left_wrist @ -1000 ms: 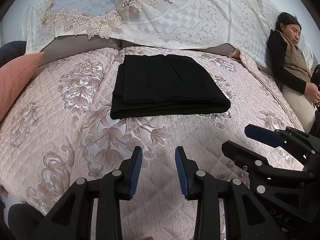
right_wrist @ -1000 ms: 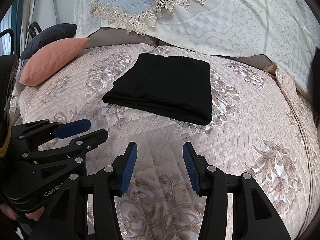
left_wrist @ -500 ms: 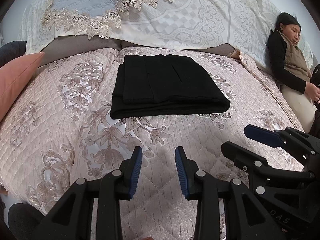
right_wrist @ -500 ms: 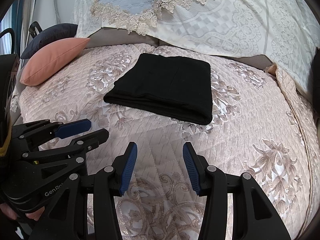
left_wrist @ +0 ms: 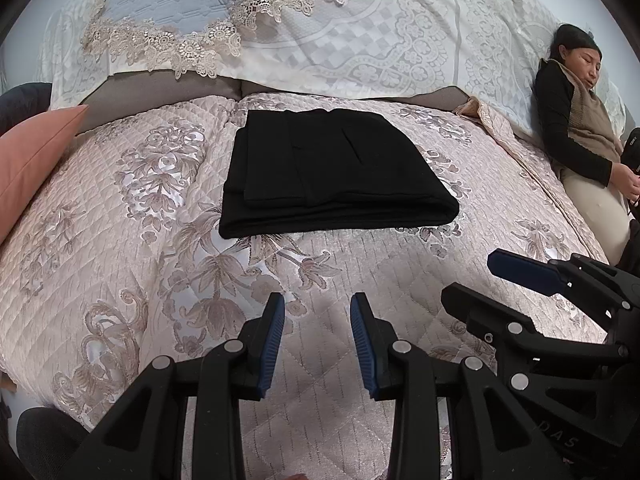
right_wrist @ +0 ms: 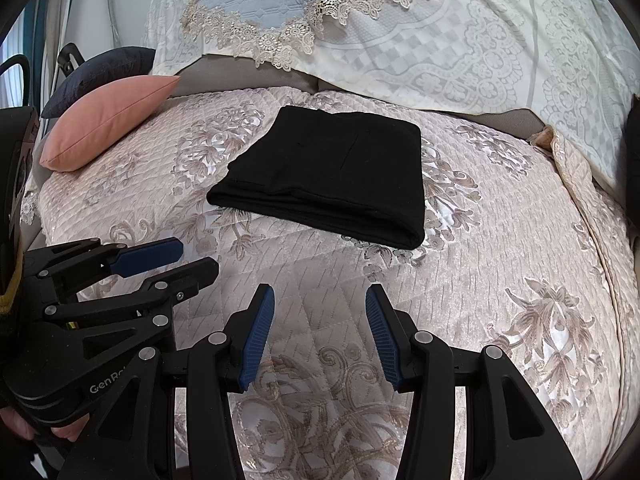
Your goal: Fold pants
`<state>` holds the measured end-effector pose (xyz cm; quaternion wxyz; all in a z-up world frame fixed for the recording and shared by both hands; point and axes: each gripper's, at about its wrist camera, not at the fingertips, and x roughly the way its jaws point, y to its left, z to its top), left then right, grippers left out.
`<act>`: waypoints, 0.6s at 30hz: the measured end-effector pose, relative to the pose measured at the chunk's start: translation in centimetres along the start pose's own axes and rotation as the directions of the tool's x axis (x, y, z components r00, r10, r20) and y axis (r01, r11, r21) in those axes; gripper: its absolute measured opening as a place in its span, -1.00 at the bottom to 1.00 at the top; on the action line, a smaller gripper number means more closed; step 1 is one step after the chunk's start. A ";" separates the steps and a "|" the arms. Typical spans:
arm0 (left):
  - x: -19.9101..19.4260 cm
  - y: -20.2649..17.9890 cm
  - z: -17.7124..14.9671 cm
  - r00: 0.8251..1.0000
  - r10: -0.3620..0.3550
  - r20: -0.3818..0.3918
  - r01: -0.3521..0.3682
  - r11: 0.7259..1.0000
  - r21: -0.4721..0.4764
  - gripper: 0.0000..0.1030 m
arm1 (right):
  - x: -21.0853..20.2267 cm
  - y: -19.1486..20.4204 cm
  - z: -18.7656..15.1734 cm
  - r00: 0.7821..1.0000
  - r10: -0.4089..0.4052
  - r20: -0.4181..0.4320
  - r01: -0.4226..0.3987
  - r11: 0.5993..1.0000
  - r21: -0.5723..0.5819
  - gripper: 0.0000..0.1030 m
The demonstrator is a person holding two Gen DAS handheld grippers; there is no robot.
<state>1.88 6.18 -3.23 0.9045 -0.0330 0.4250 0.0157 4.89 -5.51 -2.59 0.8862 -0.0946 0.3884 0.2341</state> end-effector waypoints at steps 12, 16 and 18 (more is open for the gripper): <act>0.0 0.0 0.0 1.000 -0.008 0.000 0.008 1.000 -0.003 -0.29 | -0.1 0.1 -0.1 1.000 0.001 0.001 -0.001 1.000 -0.004 -0.06; 0.0 0.0 0.0 1.000 0.020 0.014 -0.020 1.000 -0.008 -0.29 | -0.1 0.1 -0.1 1.000 0.001 0.001 -0.001 1.000 -0.003 -0.06; -0.1 0.1 0.0 0.999 0.025 0.020 -0.025 1.000 -0.016 -0.29 | -0.1 0.1 -0.1 1.000 0.003 0.003 -0.003 1.000 -0.004 -0.06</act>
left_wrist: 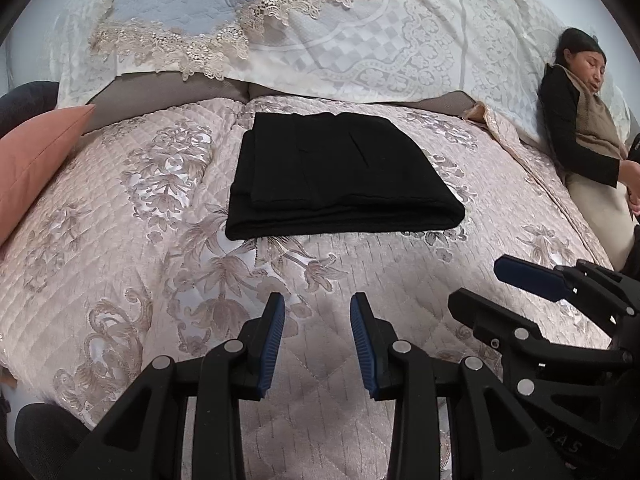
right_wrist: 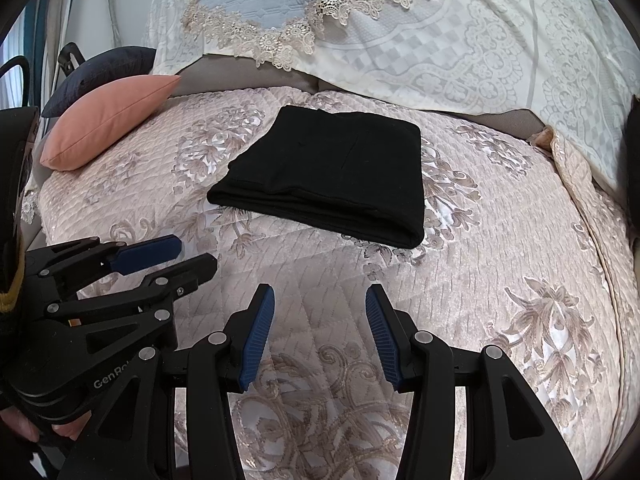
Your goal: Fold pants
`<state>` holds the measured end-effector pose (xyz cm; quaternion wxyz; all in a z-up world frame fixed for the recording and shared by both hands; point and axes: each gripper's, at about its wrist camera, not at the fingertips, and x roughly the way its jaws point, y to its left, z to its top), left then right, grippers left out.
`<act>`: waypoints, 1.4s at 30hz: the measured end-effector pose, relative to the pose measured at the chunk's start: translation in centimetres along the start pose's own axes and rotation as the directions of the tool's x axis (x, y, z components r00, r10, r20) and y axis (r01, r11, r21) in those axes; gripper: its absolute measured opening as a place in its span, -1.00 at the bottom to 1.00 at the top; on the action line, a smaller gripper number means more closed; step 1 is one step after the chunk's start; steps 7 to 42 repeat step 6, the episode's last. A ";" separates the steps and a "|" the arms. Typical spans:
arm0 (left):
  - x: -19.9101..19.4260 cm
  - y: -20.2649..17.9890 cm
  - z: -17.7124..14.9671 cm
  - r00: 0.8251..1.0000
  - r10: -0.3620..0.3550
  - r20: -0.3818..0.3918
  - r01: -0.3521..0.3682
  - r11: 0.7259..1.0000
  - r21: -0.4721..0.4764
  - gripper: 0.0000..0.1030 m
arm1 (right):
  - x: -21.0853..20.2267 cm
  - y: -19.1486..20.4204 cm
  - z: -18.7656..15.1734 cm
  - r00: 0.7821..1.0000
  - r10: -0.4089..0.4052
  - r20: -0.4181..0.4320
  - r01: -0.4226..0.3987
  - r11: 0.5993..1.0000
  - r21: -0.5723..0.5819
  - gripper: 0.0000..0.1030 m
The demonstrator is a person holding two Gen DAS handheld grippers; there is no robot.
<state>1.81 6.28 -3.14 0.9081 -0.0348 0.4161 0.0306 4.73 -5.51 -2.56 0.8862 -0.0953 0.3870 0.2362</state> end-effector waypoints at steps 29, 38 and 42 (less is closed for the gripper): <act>0.0 0.1 0.1 1.000 0.006 0.006 -0.005 1.000 -0.008 -0.20 | 0.0 -0.3 -0.1 1.000 -0.001 0.000 0.001 1.000 0.003 -0.06; 0.0 0.1 0.1 1.000 0.006 0.006 -0.005 1.000 -0.008 -0.20 | 0.0 -0.3 -0.1 1.000 -0.001 0.000 0.001 1.000 0.003 -0.06; 0.0 0.1 0.1 1.000 0.006 0.006 -0.005 1.000 -0.008 -0.20 | 0.0 -0.3 -0.1 1.000 -0.001 0.000 0.001 1.000 0.003 -0.06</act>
